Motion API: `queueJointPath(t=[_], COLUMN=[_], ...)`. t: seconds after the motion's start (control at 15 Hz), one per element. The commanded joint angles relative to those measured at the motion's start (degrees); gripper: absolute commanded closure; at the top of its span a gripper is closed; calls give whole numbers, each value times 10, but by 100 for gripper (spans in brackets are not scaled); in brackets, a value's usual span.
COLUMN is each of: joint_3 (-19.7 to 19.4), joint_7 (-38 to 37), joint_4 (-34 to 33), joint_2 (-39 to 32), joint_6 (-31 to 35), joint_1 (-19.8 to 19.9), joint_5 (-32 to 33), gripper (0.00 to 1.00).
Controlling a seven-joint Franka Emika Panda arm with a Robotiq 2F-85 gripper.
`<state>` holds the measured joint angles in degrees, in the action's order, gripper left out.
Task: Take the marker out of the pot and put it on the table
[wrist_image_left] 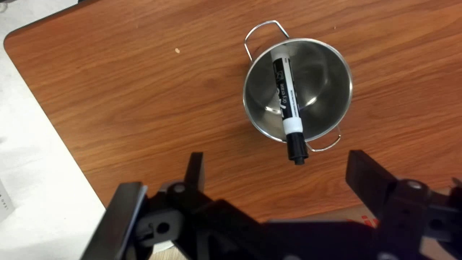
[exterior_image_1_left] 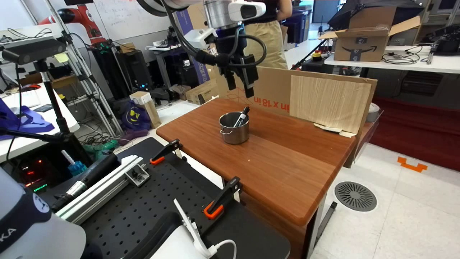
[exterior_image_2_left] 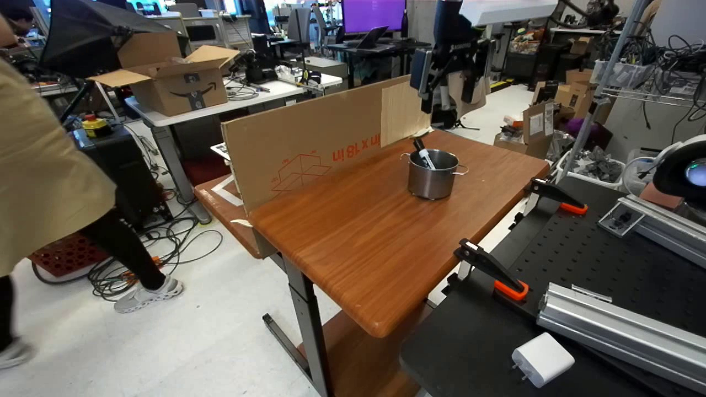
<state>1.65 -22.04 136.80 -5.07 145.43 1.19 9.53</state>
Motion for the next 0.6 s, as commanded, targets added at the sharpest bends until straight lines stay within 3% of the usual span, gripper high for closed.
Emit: queueJointPath(t=[0.0, 0.53], joint_3=[-16, -41], joint_7=[-40, -58], joint_4=[-34, -88], joint_2=[-47, -131], joint_6=[15, 33], joint_1=[-23, -67], joint_5=[32, 33], gripper=[0, 0])
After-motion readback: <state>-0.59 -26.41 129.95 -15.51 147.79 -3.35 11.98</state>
